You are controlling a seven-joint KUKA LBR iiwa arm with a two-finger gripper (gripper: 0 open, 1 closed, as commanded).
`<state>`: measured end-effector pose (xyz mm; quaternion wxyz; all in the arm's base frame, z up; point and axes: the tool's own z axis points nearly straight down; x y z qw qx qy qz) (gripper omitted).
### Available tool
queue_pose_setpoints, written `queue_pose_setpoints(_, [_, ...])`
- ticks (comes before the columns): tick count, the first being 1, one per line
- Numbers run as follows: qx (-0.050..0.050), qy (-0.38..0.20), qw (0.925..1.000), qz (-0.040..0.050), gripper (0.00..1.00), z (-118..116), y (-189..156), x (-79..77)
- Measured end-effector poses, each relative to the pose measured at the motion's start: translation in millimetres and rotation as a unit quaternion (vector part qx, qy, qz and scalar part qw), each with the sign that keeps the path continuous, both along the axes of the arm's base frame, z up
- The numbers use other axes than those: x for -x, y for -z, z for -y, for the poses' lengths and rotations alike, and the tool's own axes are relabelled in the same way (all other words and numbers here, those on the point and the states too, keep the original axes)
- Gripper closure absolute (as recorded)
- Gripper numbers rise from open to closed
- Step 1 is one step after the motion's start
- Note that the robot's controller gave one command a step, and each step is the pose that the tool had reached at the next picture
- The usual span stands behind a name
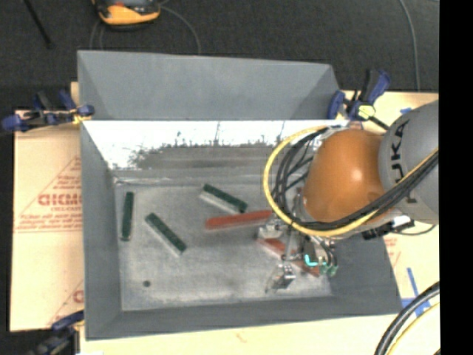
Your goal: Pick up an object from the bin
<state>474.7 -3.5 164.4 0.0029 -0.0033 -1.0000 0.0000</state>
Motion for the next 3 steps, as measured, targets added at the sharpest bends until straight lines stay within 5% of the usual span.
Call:
queue_pose_setpoints(1, [0.000, 0.000, 1.0000, 0.0039, 0.00, 0.1, -3.6, -1.9])
queue_pose_setpoints(2, [0.000, -0.006, 1.0000, 0.0075, 0.00, 48.8, 30.3, -37.5])
queue_pose_setpoints(3, [0.000, 0.066, 0.9978, 0.0052, 1.00, 63.8, 69.6, -52.3])
